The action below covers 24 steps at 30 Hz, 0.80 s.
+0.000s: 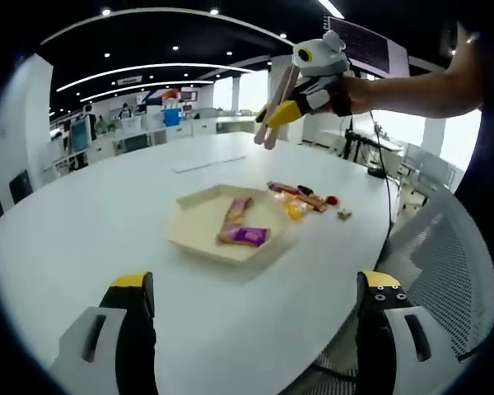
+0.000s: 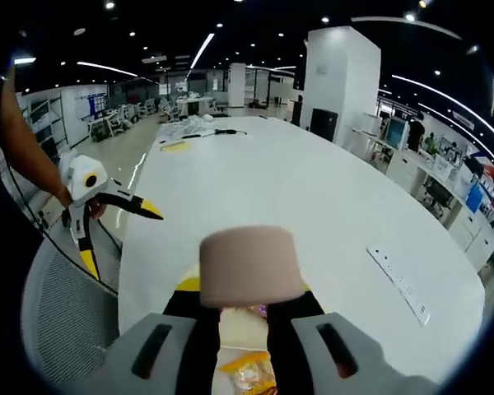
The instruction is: Place the target food into the container with the food tongs after gripping and lifting it, then release it inside without dropping or visibly crushing the food.
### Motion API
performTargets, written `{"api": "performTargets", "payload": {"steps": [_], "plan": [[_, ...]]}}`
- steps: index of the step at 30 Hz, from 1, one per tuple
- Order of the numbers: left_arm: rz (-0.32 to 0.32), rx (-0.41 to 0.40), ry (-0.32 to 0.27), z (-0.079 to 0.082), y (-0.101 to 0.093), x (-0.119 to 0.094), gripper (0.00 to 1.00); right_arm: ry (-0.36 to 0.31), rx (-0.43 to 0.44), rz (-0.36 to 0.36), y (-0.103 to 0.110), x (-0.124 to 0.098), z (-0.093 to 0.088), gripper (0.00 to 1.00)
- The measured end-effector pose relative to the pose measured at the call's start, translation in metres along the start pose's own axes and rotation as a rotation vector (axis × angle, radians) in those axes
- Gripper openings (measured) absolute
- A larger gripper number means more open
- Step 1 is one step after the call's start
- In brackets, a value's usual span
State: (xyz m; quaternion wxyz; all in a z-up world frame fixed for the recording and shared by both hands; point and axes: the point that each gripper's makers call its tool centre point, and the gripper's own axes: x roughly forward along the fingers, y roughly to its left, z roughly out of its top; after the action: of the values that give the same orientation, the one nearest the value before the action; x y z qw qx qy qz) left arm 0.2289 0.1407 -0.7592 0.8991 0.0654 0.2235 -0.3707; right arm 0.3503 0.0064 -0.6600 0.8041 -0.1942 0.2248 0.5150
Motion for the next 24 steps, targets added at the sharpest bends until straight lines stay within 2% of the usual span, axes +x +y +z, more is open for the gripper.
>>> {"api": "performTargets", "payload": {"steps": [3, 6, 8, 14, 16, 17, 18, 21, 24], "plan": [[-0.030, 0.007, 0.016, -0.002, -0.008, 0.001, 1.00, 0.008, 0.021, -0.024, 0.002, -0.012, -0.001, 0.20], [-0.070, 0.022, 0.009, 0.000, -0.017, 0.003, 1.00, 0.015, 0.001, -0.044, 0.004, -0.020, 0.000, 0.20], [-0.070, 0.021, 0.011, -0.001, -0.017, 0.002, 1.00, 0.014, -0.006, -0.050, 0.003, -0.025, -0.002, 0.20], [-0.050, -0.008, 0.005, -0.001, -0.010, 0.003, 1.00, 0.006, -0.064, -0.028, 0.003, -0.041, -0.012, 0.20], [-0.035, -0.020, 0.021, -0.005, -0.007, 0.004, 1.00, 0.004, -0.069, -0.021, 0.001, -0.048, -0.018, 0.20], [0.017, -0.004, 0.060, -0.012, 0.003, 0.004, 1.00, 0.010, -0.081, -0.013, 0.003, -0.054, -0.021, 0.20], [0.034, 0.014, 0.056, -0.012, 0.006, 0.005, 1.00, 0.009, -0.080, -0.009, 0.003, -0.059, -0.022, 0.20], [0.024, 0.005, 0.050, -0.011, 0.003, 0.003, 1.00, 0.009, -0.082, 0.007, 0.009, -0.072, -0.031, 0.20], [0.015, 0.016, 0.039, -0.009, 0.000, 0.002, 1.00, 0.004, -0.074, -0.006, 0.011, -0.078, -0.041, 0.20]]}}
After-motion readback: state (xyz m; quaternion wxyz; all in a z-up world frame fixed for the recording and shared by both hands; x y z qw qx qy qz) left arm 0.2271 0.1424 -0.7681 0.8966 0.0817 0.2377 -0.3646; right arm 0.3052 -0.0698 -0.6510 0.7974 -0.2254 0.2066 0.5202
